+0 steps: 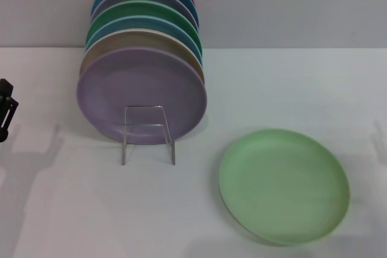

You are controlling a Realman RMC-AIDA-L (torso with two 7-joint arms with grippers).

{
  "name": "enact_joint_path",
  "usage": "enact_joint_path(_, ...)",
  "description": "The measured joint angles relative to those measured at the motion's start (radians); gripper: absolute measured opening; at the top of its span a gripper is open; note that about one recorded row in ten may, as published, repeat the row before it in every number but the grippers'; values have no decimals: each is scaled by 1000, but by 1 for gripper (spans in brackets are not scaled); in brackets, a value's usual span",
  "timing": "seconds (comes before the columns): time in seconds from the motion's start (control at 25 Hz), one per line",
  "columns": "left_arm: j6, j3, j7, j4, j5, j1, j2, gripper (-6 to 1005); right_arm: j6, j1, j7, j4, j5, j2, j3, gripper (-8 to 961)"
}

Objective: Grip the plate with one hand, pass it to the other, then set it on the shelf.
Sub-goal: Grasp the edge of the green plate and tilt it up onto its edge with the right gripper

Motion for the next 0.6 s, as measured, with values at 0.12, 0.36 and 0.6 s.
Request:
enact_joint_path(0.12, -2, 5, 0, 3, 5, -4, 1, 844, -2, 0, -56, 5, 0, 0, 5, 614)
enact_joint_path(0.36, -15, 2, 5, 5, 5, -8, 1, 844, 14, 25, -234, 15, 0, 0, 48, 611)
enact_joint_path(0.6, -33, -2, 12, -2, 1, -14, 1, 844, 74, 62, -316, 36, 0, -6, 114, 611)
